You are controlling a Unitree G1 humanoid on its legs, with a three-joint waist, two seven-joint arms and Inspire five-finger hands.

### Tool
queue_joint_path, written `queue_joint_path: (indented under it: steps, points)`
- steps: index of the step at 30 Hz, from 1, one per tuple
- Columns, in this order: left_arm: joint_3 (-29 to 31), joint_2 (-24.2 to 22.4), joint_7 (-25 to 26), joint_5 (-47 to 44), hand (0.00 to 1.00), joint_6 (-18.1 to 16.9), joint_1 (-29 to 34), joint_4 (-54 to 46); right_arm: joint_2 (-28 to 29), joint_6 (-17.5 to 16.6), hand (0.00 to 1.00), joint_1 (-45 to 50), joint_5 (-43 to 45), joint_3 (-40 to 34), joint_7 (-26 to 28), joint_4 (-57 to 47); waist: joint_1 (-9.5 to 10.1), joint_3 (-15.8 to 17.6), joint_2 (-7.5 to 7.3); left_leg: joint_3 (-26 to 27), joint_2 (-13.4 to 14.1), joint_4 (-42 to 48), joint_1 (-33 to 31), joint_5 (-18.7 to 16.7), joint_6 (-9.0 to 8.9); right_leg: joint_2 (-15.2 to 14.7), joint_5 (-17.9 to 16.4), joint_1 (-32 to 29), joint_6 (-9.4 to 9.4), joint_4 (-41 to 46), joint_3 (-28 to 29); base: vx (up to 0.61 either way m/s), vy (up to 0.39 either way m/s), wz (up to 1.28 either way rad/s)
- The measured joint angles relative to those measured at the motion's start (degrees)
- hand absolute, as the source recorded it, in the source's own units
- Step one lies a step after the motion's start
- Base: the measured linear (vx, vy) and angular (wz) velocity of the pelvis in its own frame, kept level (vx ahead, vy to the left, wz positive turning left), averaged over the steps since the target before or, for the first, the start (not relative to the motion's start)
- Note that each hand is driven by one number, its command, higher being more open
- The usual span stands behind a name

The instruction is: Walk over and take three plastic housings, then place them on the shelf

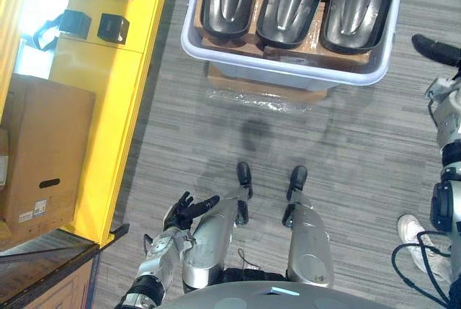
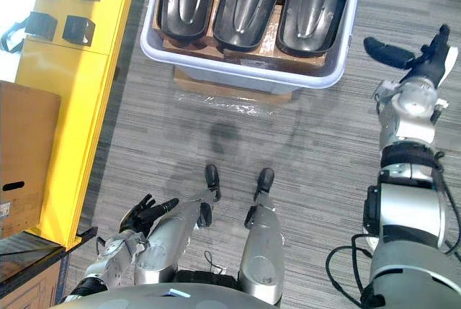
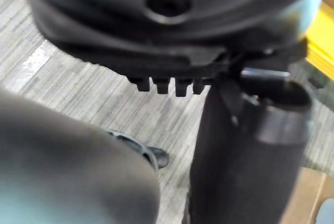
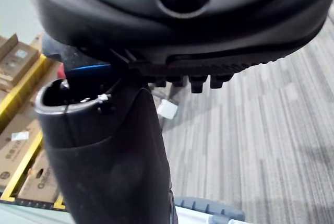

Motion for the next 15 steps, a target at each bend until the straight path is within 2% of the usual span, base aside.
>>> queue_joint_path:
  steps: [7, 11, 15]
  points:
    - [-1.5, -0.3, -2.3, -1.5, 1.00, -0.3, 0.0, 0.9, -4.3, 2.2, 1.00, -6.3, -2.3, 6.3, 0.1, 0.3, -0.03, 0.4, 2.51, -1.3, -1.5, -2.6, -0.3, 2.4, 0.01, -2.0, -2.3, -3.3, -0.06, 5.5, -0.5, 0.00, 0.007, 0.11]
    - [-1.9, -0.3, -3.1, -1.5, 1.00, -1.0, 0.0, 0.9, -4.3, 2.5, 1.00, -7.3, -2.3, 7.4, 0.1, 0.3, 0.28, 0.3, 2.70, -1.9, -1.8, -3.3, -0.3, 3.2, -0.20, -2.6, -3.4, -4.5, -0.26, 7.7, -0.8, 0.00, -0.029, 0.10]
    - [-2.1, -0.2, -3.4, -2.3, 1.00, -0.9, 0.0, 0.9, -4.7, 5.3, 1.00, -9.5, -2.4, 9.0, 0.6, 0.8, 0.95, 0.3, 2.78, -2.3, -1.9, -3.4, -0.6, 3.5, -0.30, -2.7, -4.0, -5.0, -0.58, 8.9, -1.0, 0.00, -0.040, 0.05]
